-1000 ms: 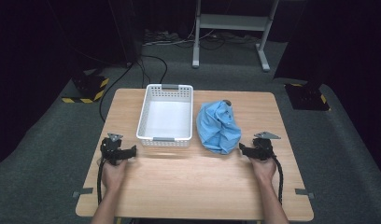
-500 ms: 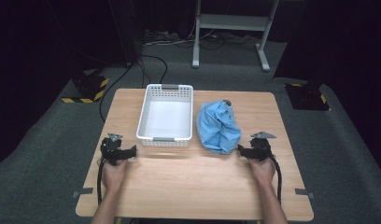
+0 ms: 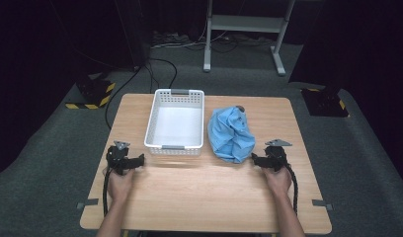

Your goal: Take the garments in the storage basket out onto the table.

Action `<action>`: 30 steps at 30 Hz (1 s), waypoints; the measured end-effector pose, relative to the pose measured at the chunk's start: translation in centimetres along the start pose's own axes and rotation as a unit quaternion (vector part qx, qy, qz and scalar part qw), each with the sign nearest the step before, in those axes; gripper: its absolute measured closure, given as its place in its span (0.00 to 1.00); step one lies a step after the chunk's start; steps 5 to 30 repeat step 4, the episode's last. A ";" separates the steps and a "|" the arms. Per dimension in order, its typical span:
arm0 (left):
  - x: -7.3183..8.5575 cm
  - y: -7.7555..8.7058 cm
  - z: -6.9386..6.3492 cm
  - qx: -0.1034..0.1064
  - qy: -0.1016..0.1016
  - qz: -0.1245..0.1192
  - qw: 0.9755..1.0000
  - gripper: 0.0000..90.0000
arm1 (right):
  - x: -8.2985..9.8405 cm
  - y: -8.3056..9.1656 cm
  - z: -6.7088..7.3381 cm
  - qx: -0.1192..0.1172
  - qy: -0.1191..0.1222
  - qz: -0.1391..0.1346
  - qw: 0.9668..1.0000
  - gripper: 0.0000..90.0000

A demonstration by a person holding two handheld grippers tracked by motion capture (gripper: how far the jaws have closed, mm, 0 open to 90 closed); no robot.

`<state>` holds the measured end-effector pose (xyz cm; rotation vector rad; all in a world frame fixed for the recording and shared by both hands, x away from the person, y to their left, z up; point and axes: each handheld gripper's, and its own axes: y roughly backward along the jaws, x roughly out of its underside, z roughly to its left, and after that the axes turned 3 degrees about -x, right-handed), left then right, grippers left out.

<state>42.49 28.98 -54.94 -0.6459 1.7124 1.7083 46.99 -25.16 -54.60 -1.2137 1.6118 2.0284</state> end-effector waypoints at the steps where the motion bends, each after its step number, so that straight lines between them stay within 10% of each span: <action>1: 0.0 0.0 0.0 0.000 0.000 0.000 1.000 0.10 | 0.0 0.0 0.0 0.000 0.000 0.000 1.000 0.24; 30: 0.0 0.0 0.0 0.000 0.000 0.000 1.000 0.10 | 0.0 0.0 0.0 0.000 0.000 0.000 1.000 0.24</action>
